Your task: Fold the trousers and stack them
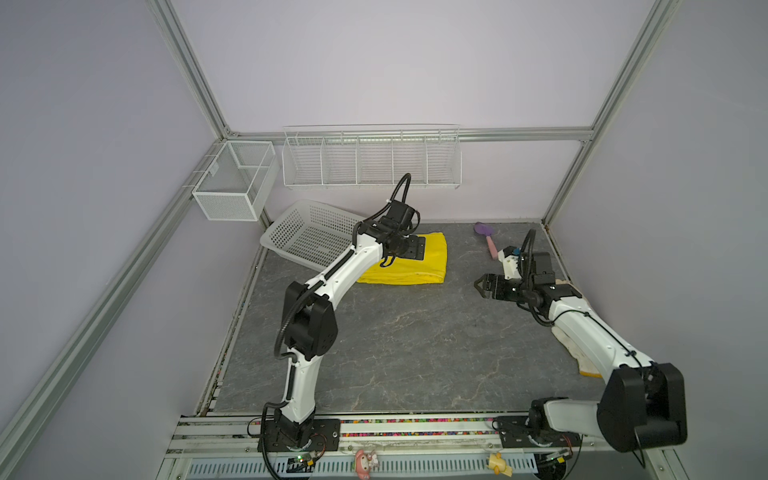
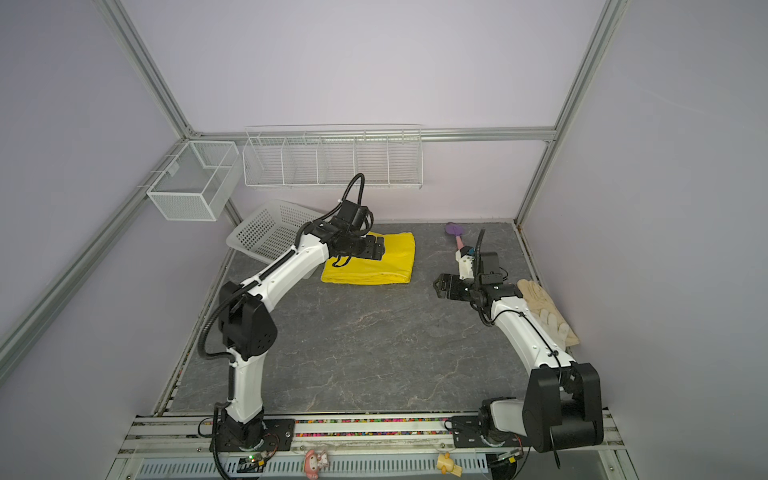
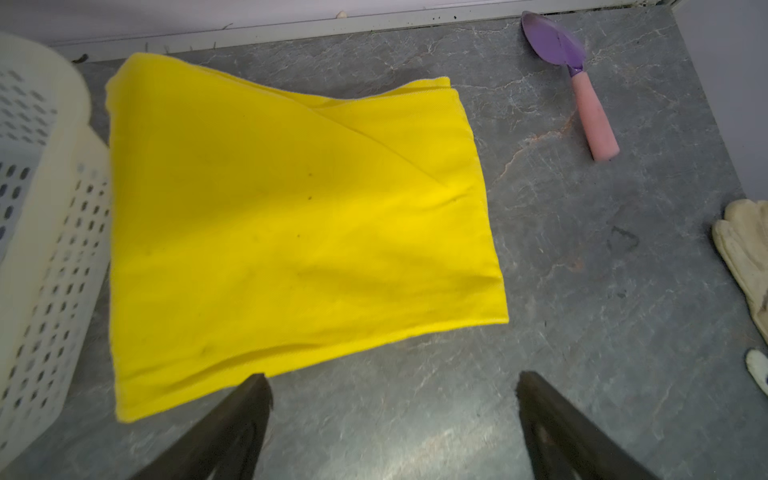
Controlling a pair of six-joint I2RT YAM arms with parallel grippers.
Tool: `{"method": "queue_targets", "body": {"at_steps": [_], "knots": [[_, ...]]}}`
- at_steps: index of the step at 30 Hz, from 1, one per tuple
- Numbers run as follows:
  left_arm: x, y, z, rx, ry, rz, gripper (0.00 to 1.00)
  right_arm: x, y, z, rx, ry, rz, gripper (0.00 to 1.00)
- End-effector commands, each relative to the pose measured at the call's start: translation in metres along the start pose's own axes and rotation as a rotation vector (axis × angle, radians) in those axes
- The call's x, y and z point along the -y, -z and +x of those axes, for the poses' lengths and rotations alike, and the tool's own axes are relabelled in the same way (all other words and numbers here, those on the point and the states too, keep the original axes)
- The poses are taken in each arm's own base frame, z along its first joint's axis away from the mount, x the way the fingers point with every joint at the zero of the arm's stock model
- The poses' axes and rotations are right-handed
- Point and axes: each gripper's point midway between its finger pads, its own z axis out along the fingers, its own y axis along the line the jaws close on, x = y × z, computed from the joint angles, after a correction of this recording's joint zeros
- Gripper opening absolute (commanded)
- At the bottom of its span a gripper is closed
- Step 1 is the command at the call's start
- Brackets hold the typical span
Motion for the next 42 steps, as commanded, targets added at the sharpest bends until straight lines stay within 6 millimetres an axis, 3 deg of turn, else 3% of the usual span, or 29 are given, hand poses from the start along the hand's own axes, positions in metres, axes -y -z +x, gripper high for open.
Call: {"method": "queue_targets", "body": {"at_steps": [1,4,8,14,17,19,23,26,28,31,34,37,42], "knots": [[-0.034,0.012,0.032,-0.018,-0.077,-0.053,0.96,0.004,-0.001,-0.021,0.079,0.039,-0.004,0.89],[-0.072,0.038,0.055,0.032,-0.073,-0.131,1.0,0.018,-0.001,-0.026,0.152,0.048,0.021,0.89],[-0.13,0.062,0.081,0.143,-0.042,-0.237,0.99,0.051,-0.002,-0.031,0.222,0.094,0.178,0.89],[-0.214,0.071,0.119,0.223,0.106,-0.381,0.99,0.091,-0.013,-0.031,0.319,0.1,0.322,0.89],[-0.247,0.068,0.136,0.284,0.162,-0.452,0.99,0.106,-0.012,-0.034,0.368,0.117,0.37,0.9],[-0.262,0.067,0.141,0.337,0.18,-0.479,0.99,0.105,-0.015,-0.031,0.368,0.085,0.29,0.89],[-0.277,0.062,0.141,0.406,0.167,-0.503,0.99,0.102,-0.014,-0.012,0.414,0.208,0.287,0.89],[-0.285,0.06,0.129,0.438,0.153,-0.507,0.99,0.12,-0.006,-0.018,0.471,0.234,0.404,0.89],[-0.289,0.059,0.124,0.454,0.158,-0.507,0.99,0.129,-0.006,-0.02,0.479,0.177,0.387,0.89],[-0.291,0.065,0.123,0.493,0.168,-0.525,0.99,0.119,-0.025,-0.018,0.498,0.242,0.3,0.88],[-0.288,0.068,0.113,0.577,0.105,-0.512,1.0,0.11,-0.027,-0.012,0.486,0.285,0.278,0.88],[-0.292,0.058,0.114,0.595,0.101,-0.502,1.0,0.107,-0.028,-0.009,0.544,0.317,0.28,0.88],[-0.298,0.061,0.118,0.601,0.134,-0.489,1.0,0.108,-0.028,-0.006,0.516,0.309,0.285,0.88]]}}
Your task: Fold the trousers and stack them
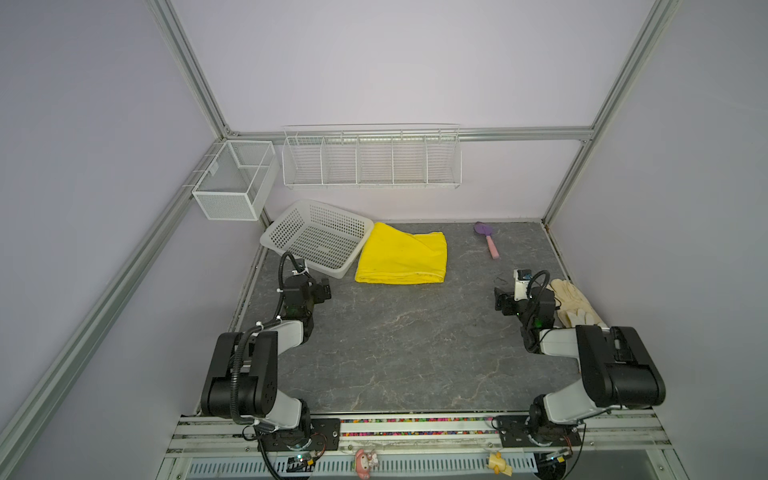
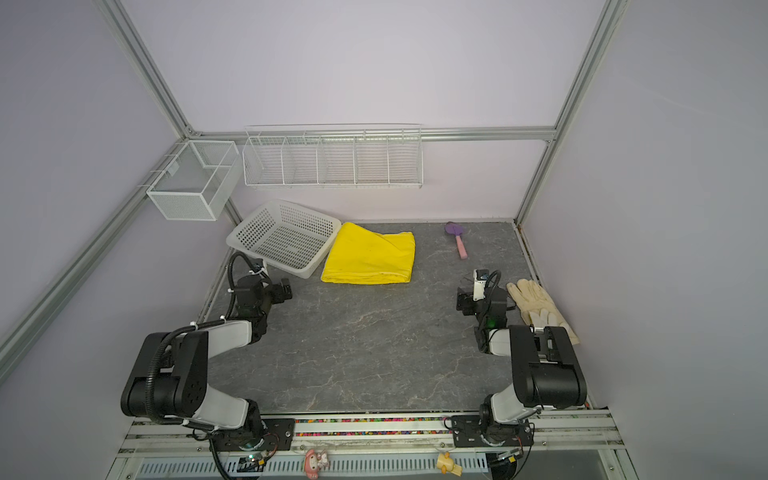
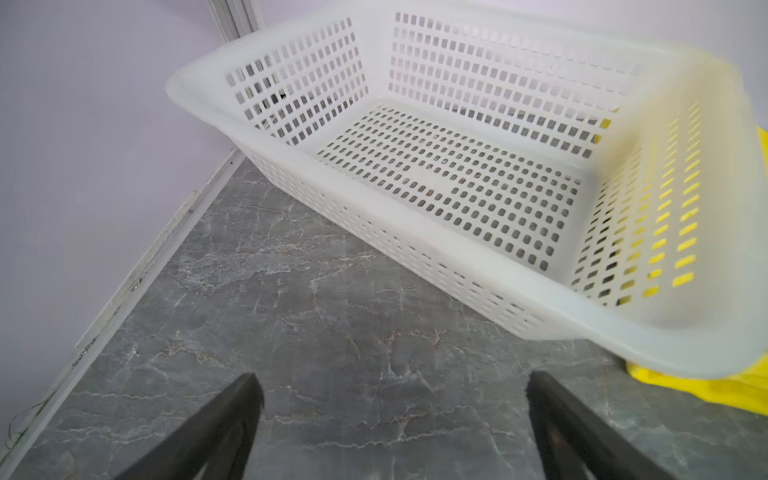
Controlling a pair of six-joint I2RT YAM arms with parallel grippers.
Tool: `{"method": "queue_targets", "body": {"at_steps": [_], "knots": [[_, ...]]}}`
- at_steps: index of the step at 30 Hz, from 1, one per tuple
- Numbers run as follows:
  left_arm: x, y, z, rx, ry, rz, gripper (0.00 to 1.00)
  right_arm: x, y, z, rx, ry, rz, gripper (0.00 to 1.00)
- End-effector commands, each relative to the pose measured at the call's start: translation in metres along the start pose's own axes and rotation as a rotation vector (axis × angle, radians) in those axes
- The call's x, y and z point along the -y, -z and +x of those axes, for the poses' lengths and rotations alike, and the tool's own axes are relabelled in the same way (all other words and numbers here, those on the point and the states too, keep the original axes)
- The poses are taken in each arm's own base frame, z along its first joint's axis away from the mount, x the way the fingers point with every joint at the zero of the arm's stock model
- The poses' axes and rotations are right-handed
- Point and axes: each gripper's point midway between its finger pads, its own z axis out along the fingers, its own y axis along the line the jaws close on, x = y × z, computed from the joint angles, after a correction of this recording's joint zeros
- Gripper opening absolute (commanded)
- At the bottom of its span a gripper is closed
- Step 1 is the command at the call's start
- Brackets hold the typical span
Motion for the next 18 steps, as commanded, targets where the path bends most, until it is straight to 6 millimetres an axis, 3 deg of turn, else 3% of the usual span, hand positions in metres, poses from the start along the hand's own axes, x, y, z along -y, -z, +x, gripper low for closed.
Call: {"method": "queue_targets", "body": {"at_steps": [1,18], "knots": [[0.0003,0.0023,-0.0146,0.076,0.006,0.022,1.0,-0.0026,0.0022,-0.0176,0.07,0.04,-0.009,0.88],[0.0006,0.0042,-0.0153,0.094,0.004,0.028,1.0,-0.0031,0.002,-0.0186,0.075,0.039,-0.012,0.88]]}}
